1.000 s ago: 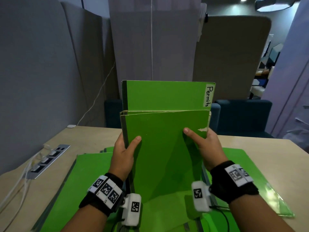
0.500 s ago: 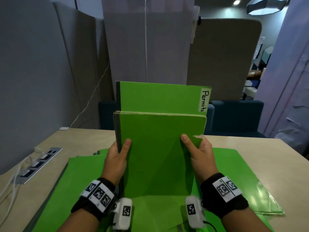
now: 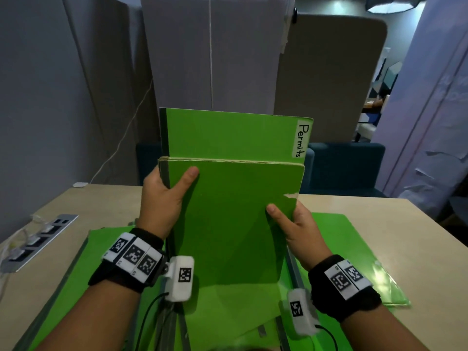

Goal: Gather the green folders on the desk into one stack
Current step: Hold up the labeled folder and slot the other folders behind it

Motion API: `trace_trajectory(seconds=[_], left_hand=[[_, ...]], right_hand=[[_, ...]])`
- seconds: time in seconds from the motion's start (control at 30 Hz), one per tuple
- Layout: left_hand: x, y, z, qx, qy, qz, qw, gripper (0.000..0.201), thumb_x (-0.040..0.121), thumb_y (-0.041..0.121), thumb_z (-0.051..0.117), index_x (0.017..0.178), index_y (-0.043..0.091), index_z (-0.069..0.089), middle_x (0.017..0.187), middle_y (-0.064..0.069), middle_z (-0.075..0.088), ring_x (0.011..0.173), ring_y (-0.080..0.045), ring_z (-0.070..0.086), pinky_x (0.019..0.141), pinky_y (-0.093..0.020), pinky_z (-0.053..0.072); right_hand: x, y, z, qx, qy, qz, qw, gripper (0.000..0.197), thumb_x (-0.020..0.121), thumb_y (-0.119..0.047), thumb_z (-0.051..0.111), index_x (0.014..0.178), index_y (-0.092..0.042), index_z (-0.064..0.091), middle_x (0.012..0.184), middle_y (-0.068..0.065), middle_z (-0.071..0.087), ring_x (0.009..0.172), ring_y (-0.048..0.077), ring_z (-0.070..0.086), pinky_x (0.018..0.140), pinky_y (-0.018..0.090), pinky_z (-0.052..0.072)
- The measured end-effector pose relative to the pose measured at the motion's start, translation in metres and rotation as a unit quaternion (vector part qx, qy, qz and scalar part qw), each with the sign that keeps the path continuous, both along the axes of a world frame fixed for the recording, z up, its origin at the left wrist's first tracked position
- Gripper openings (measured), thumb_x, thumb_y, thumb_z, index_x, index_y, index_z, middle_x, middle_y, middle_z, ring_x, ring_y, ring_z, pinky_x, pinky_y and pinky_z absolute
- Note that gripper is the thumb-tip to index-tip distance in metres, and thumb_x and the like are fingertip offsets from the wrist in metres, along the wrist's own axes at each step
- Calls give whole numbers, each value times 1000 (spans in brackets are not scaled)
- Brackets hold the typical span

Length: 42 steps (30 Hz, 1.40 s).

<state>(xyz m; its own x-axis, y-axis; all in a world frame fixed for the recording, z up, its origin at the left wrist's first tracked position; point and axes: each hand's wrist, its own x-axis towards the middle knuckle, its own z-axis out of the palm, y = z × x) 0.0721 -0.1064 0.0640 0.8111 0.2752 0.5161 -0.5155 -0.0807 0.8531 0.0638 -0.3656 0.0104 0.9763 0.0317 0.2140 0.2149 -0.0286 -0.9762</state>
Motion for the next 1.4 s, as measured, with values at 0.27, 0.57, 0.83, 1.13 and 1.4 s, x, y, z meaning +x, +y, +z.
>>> trace_trajectory(seconds=[0.27, 0.57, 0.83, 1.13, 1.4], left_hand=[[3, -1, -3, 11, -23, 32, 999, 21, 92, 22, 72, 109, 13, 65, 98, 6, 73, 85, 4, 71, 72, -12, 55], [2, -3, -4, -3, -26, 22, 999, 17, 91, 24, 71, 105, 18, 64, 98, 7, 72, 87, 2, 71, 75, -14, 56], [0, -2, -4, -5, -31, 21, 999, 13, 92, 25, 72, 102, 25, 65, 99, 9, 73, 90, 2, 71, 77, -14, 55], [1, -3, -4, -12, -31, 23, 999, 16, 91, 27, 72, 105, 23, 66, 100, 10, 73, 92, 2, 70, 79, -13, 55], [5, -5, -5, 14, -35, 45, 998, 11, 92, 28, 71, 99, 24, 63, 93, 11, 70, 84, 8, 67, 75, -8, 51]], right_hand=[[25, -64, -51, -532, 214, -71, 816, 124, 52, -75, 81, 153, -25, 29, 153, 10, 45, 135, 36, 51, 108, 52, 49], [28, -69, -75, -625, 238, -86, 738, 84, 77, -64, 77, 138, -18, 42, 125, 8, 58, 100, 26, 67, 87, 41, 62], [14, -40, -66, -684, 120, -69, 716, 60, 93, -5, 59, 146, -10, 30, 75, -3, 53, 62, 16, 55, 56, 27, 50], [-26, -84, -4, -507, 17, -269, 819, 28, 88, 0, 67, 111, -13, 77, 92, 19, 77, 56, 17, 50, 67, 28, 47], [-106, -61, 5, -356, -242, -405, 807, 40, 69, -4, 58, 102, -11, 80, 65, 0, 56, 59, 4, 42, 67, 13, 40]])
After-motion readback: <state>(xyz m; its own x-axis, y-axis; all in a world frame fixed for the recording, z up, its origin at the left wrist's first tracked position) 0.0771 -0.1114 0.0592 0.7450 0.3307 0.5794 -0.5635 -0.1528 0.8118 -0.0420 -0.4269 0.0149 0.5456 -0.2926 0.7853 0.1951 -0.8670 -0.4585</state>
